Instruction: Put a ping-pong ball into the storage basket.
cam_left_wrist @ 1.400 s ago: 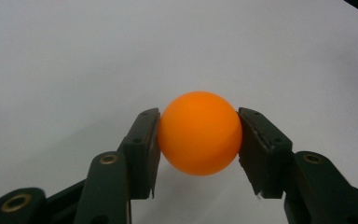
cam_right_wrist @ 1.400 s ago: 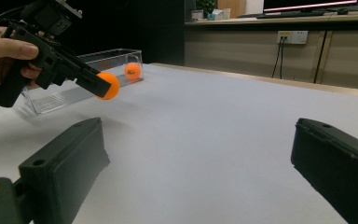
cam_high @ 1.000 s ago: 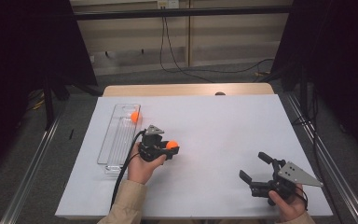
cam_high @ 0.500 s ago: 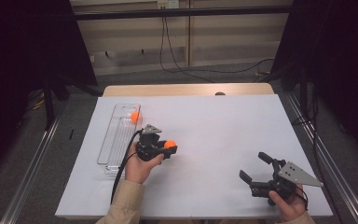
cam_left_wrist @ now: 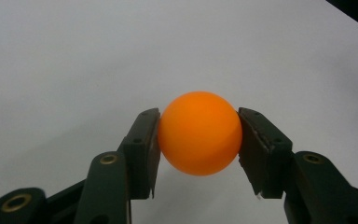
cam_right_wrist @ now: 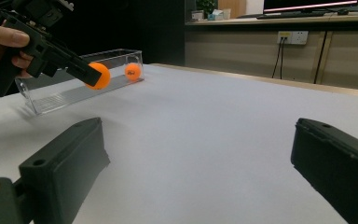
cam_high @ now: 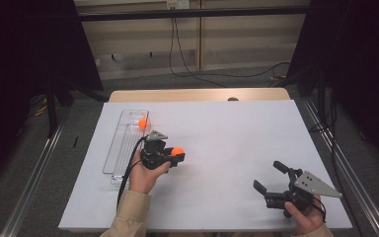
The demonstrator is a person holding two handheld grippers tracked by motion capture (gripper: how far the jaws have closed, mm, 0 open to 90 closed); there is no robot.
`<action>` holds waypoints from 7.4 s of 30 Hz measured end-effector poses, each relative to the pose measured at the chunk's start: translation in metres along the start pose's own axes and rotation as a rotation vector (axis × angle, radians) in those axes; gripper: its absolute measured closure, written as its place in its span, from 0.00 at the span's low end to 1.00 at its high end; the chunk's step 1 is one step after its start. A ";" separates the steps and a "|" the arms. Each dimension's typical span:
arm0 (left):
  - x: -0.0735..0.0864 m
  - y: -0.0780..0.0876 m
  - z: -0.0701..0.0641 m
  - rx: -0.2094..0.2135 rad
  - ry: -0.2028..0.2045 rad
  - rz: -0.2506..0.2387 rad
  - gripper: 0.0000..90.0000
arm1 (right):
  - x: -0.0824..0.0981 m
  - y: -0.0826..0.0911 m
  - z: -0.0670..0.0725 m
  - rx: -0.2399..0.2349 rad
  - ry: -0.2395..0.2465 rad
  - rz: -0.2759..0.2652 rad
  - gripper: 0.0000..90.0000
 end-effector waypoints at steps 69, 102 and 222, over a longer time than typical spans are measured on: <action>-0.004 0.033 0.024 -0.019 0.034 0.002 0.56 | 0.000 0.000 0.001 -0.002 0.001 0.000 0.03; -0.006 0.046 0.035 -0.041 0.050 -0.019 0.56 | 0.000 0.000 0.001 -0.002 0.000 0.000 0.03; -0.004 0.083 0.065 -0.124 0.077 -0.077 0.56 | 0.000 0.000 0.001 -0.003 0.002 0.000 0.03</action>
Point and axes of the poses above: each handheld gripper's, and its own axes: y roughly backward along the jaws, x roughly out of its underside, z roughly to its left, the point moved 5 cm from there along -y, roughly forward along the jaws, and after that the axes turned 1 degree about -x, right-handed, at the moved point
